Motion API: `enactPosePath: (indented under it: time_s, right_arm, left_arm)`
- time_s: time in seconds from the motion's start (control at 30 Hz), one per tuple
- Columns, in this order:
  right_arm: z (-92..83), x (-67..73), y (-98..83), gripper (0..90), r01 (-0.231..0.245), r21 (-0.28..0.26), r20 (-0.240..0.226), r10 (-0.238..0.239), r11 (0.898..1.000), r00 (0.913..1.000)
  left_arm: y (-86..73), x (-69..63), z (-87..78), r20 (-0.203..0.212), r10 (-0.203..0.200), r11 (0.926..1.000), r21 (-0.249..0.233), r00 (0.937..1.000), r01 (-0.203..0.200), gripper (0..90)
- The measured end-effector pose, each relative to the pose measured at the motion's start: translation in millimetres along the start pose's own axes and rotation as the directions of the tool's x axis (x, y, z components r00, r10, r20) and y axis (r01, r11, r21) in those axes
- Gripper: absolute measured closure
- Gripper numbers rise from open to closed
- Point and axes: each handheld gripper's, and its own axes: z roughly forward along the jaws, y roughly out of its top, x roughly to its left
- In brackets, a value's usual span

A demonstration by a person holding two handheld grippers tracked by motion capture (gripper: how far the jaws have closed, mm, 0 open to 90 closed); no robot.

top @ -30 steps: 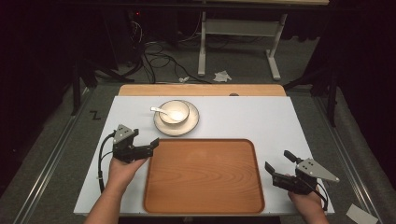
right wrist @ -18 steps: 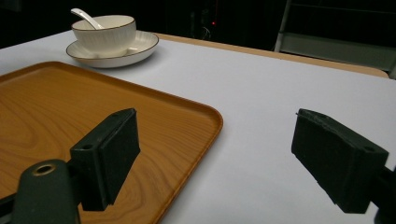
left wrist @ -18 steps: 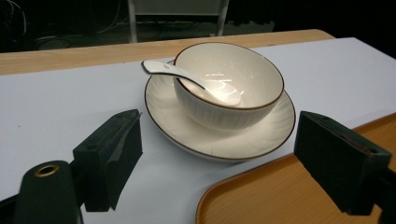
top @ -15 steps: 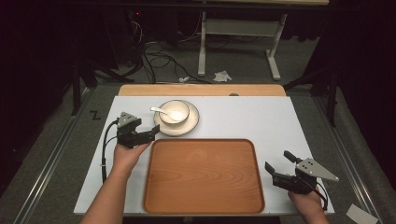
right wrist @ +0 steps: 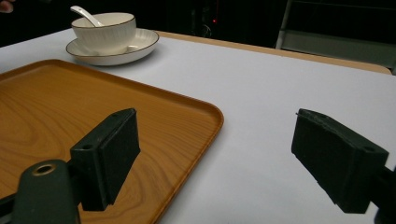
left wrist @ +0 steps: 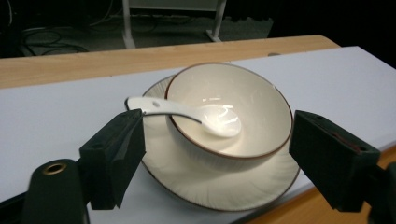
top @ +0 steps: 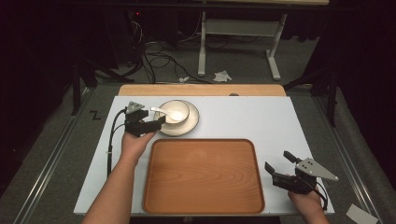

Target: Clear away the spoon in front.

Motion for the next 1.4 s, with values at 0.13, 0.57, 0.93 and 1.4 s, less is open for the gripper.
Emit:
enactPosePath:
  time_s: [0.13,0.57,0.93,1.4]
  right_arm:
    - [0.1,-0.1,-0.2,16.5,0.001,0.002,0.0,-0.001,1.0,1.0]
    - [1.4,-0.7,-1.4,16.5,-0.003,0.008,-0.004,0.003,1.0,1.0]
    - [1.8,-1.5,-2.6,16.5,-0.012,0.015,0.0,0.012,1.0,0.9999]
    - [8.1,3.7,-4.5,16.5,-0.002,0.038,-0.018,0.002,0.999,0.9998]
  left_arm:
    - [4.3,0.3,7.4,0.011,-0.011,0.9999,0.002,0.9999,0.011,30.0]
    - [32.6,1.1,33.3,-0.015,-0.014,0.9997,0.021,0.9998,0.014,77.7]
    - [44.0,9.2,51.0,-0.06,-0.025,0.9991,0.032,0.9979,0.027,90.0]
    - [41.7,21.0,75.1,-0.153,-0.028,0.9986,0.039,0.9878,0.034,90.0]
